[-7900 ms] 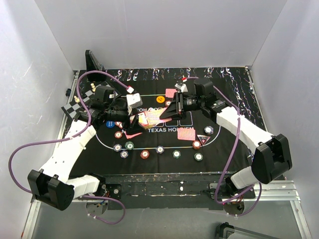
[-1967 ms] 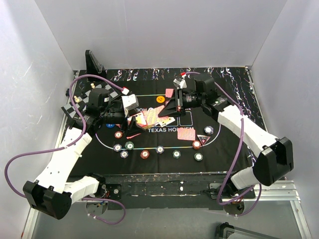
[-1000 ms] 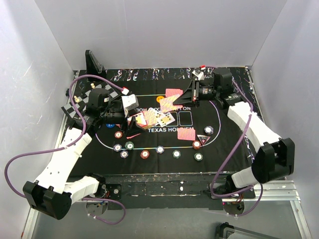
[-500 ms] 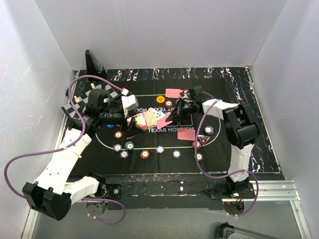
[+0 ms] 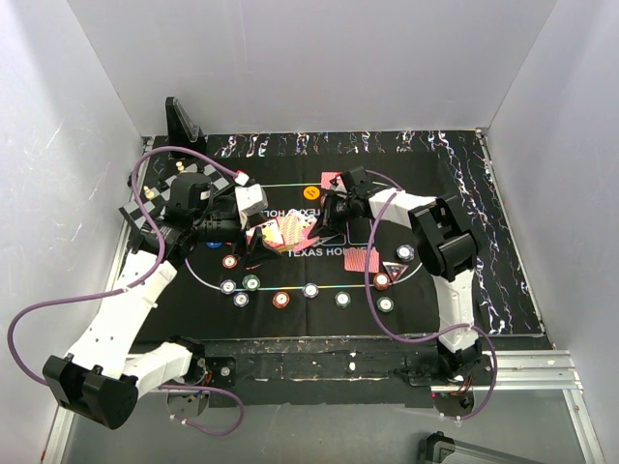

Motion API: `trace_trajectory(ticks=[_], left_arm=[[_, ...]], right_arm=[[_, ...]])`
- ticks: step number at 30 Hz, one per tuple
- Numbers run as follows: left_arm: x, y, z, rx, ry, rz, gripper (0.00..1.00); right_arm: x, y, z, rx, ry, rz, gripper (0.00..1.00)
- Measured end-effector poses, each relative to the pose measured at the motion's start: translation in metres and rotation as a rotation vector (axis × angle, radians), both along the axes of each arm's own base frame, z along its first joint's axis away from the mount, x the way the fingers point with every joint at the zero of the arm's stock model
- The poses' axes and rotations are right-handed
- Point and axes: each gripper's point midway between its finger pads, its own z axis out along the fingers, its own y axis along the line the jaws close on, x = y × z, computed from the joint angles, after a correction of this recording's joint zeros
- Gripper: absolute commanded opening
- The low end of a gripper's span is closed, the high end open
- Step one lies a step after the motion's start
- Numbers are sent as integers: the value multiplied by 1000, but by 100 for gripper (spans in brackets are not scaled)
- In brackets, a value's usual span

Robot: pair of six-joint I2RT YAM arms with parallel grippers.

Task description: Distribute texas hold em gaming equipment

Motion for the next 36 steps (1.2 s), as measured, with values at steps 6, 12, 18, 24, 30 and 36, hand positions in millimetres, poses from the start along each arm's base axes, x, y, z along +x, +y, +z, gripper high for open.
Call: trace_trajectory(ticks=[6, 12, 18, 24, 30, 36], left_arm=[[-1, 1, 2, -4, -9, 0, 0], [-2, 1, 2, -4, -8, 0, 0], [-2, 1, 2, -4, -8, 0, 0], [-2, 0, 2, -4, -8, -1, 0], [-2, 0, 1, -4, -5, -3, 0], [-2, 0, 1, -4, -5, -3, 0]], right_arm=[[-4, -12, -22, -92, 31, -19, 43], [-8, -17, -19, -122, 32, -15, 51], [-8, -33, -17, -230, 22, -22, 52], [-15, -50, 18, -292, -29, -36, 81], [-23, -50, 129, -139, -234, -57, 86], [-49, -37, 240, 193, -385, -31, 87]])
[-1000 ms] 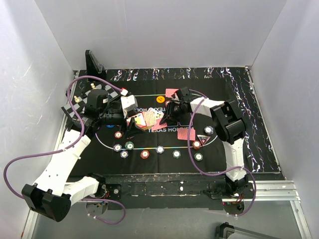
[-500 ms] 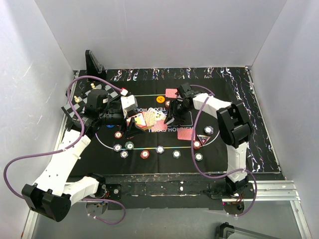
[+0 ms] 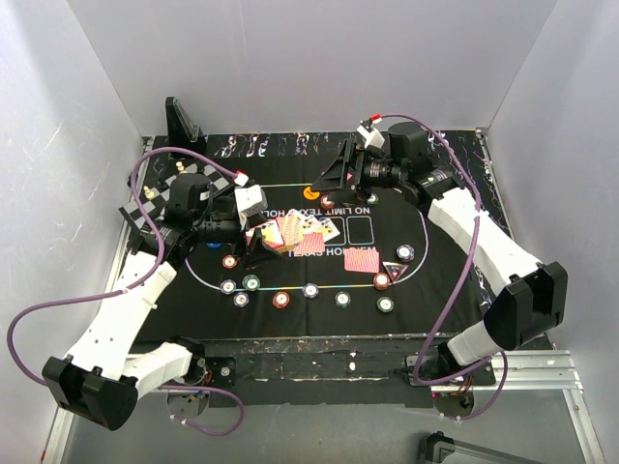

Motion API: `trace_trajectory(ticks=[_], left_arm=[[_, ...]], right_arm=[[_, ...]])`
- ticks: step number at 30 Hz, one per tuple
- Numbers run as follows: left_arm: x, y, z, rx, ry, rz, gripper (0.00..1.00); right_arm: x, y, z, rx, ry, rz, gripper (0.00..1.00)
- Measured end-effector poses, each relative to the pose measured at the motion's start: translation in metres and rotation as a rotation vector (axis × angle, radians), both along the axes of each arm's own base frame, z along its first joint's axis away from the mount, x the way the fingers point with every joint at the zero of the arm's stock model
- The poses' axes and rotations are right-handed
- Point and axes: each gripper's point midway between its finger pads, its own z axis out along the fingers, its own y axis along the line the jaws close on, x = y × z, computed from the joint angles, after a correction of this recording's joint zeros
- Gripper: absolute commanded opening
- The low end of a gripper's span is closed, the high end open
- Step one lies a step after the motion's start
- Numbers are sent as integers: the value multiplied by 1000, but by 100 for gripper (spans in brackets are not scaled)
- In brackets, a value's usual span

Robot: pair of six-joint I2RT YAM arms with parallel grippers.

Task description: Distribute texas hold em gaming equipment

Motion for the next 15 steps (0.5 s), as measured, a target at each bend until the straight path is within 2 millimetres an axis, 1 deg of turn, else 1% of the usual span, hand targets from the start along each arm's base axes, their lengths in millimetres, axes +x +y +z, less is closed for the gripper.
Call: trace_trajectory(ticks=[1, 3, 4, 6, 12, 15], left_arm=[[0, 0, 0, 0, 0, 0, 0], [0, 0, 0, 0, 1, 0, 0], [1, 0, -1, 1, 2, 0, 0], [1, 0, -1, 1, 4, 0, 0], [3, -1, -3, 2, 7, 0, 0], [4, -2, -4, 3, 9, 0, 0]], right_arm=[[-4, 4, 13, 49, -13, 27, 88], [-11, 10, 24, 98, -13, 68, 88], [-15, 14, 25, 112, -2, 89, 88], [-26, 23, 25, 123, 18, 134, 88], [-61, 51, 15, 119, 63, 265, 89], [-72, 60, 9, 114, 83, 308, 90]])
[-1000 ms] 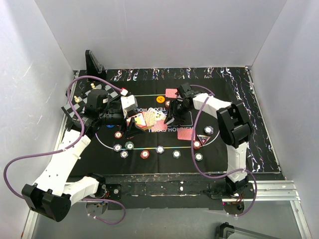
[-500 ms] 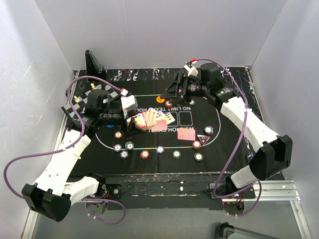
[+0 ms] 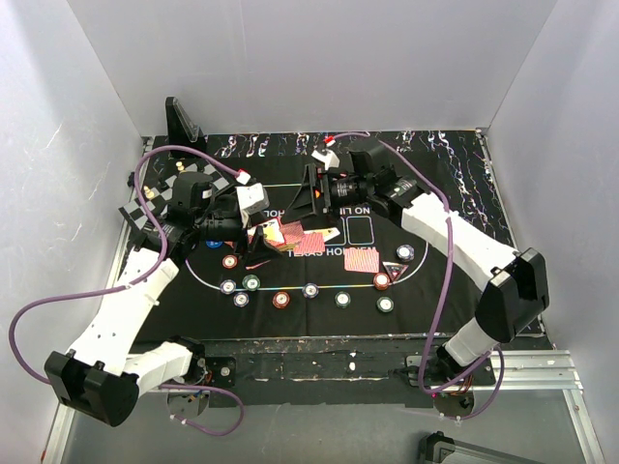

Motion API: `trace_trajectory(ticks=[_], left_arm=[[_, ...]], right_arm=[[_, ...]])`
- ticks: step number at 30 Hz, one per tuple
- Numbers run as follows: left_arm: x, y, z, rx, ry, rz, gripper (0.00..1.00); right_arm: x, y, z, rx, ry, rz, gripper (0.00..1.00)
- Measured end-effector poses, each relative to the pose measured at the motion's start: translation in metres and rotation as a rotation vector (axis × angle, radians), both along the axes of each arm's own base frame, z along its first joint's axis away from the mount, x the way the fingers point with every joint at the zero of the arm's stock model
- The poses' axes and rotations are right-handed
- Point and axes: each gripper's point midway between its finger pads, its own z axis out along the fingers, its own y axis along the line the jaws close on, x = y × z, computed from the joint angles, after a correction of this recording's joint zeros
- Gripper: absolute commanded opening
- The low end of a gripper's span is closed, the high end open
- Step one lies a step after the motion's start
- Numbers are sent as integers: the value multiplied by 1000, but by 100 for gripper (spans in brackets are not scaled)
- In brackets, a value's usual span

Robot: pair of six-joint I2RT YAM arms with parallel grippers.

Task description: Distribute texas hold em gaming equipment

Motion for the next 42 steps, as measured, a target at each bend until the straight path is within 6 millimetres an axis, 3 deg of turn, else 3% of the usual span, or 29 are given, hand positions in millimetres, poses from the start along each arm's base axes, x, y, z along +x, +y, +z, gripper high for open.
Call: trace_trajectory(ticks=[2, 10, 16, 28, 34, 42], left_arm=[[1, 0, -1, 0, 0, 0, 0], [1, -1, -1, 1, 4, 0, 0], [0, 0, -3, 6, 20, 4, 0], [0, 0, -4, 7, 25, 5, 0], [0, 0, -3, 6, 23, 5, 0], [1, 0, -3, 4, 17, 5, 0]], right_arm=[[-3, 4, -5, -6, 12, 17, 89], [-8, 12, -23, -29, 70, 50, 66], [-13, 9, -23, 4, 87, 62, 51], [-10, -8, -15, 38, 104, 29, 41], [-9, -12, -10, 47, 101, 21, 29], [-9, -23, -4, 56, 96, 4, 25]])
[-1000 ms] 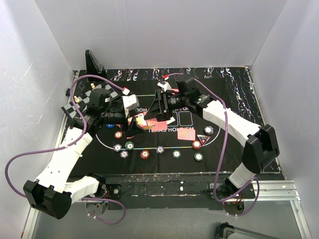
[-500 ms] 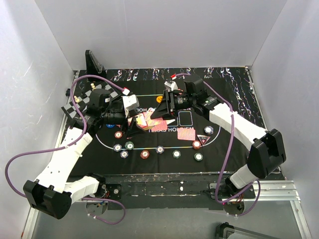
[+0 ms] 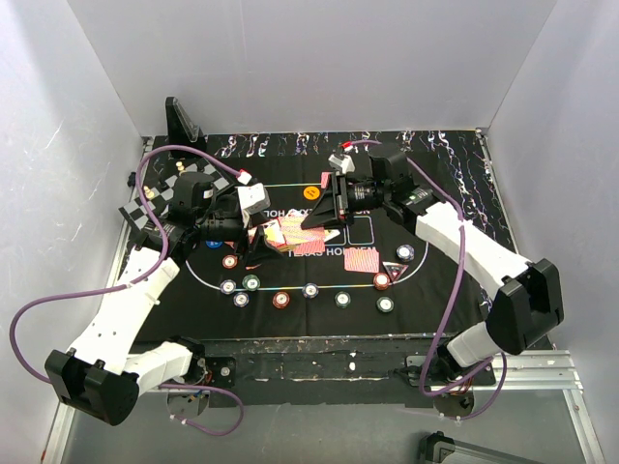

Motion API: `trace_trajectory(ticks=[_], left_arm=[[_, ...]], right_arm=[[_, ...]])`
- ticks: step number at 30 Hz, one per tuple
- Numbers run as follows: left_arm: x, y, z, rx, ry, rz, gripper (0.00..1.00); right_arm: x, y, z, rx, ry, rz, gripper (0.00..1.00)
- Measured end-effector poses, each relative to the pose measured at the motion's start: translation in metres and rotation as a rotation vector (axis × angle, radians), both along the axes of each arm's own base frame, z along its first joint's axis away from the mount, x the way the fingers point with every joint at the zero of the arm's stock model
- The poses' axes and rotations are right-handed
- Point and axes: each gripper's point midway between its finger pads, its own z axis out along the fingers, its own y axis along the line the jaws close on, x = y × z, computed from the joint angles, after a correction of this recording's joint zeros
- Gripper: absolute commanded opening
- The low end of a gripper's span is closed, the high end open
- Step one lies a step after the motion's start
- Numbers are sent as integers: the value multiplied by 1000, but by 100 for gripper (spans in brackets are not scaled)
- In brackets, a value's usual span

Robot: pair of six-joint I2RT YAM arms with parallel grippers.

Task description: Distribute texas hold em gaming equipment

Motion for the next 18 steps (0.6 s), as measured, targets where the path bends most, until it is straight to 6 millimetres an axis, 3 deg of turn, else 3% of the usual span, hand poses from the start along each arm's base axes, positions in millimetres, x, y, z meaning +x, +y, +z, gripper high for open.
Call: trace_trajectory(ticks=[15, 18], left_arm=[[1, -1, 2, -5, -11, -1, 0], [1, -1, 2, -6, -13, -1, 0]], right_arm=[[9, -30, -3, -29, 10, -59, 25], [8, -36, 0, -23, 4, -64, 21]])
